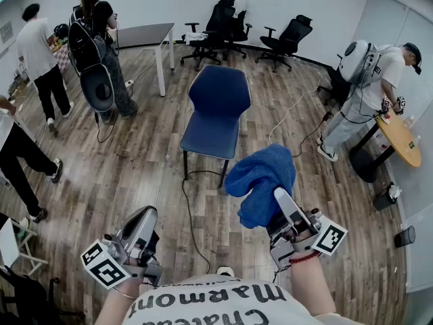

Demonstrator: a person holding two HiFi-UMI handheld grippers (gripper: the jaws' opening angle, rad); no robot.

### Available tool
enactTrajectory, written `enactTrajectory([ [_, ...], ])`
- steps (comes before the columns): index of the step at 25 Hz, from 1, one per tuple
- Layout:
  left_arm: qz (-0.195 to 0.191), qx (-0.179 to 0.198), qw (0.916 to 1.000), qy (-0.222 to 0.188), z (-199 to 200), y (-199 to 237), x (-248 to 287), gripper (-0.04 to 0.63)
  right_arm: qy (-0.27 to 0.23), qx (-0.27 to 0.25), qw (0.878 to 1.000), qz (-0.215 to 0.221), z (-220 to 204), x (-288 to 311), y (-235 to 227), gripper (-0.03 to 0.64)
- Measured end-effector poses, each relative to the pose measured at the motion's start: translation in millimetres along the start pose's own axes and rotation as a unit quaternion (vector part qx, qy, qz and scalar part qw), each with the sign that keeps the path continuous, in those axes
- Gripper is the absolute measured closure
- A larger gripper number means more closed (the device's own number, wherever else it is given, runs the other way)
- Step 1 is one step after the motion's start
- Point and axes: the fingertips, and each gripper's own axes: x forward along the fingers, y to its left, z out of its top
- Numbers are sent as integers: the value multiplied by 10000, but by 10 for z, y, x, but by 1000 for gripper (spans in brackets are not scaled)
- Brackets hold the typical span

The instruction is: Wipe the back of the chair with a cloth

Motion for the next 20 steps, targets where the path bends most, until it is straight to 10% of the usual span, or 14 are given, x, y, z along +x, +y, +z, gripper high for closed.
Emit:
enactTrajectory([
  [20,-266,240,9986,395,-36,12,-179,588,-103,41,9998,-176,-101,74,-27,523],
])
